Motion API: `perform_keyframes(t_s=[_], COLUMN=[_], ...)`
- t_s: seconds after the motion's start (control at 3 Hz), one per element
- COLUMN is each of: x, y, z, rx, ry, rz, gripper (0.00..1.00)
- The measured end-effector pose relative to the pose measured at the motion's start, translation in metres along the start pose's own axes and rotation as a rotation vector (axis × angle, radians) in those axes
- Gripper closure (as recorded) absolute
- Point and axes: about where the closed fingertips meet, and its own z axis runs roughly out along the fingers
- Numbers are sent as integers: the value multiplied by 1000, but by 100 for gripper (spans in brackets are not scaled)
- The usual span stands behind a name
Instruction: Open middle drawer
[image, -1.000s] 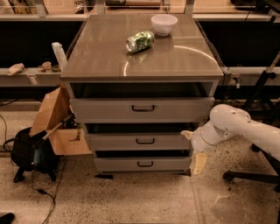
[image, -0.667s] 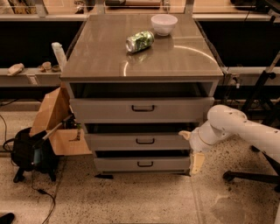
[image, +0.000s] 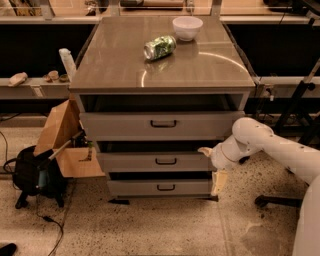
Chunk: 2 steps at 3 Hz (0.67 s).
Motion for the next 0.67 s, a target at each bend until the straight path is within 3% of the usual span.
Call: perform_keyframes(t_s=[0.33,0.67], x=[-4,-4], y=[-25,-25], z=[17,17], rx=[-13,-13], ry=[-34,-34], rz=[-28,-28], gripper=[0,0])
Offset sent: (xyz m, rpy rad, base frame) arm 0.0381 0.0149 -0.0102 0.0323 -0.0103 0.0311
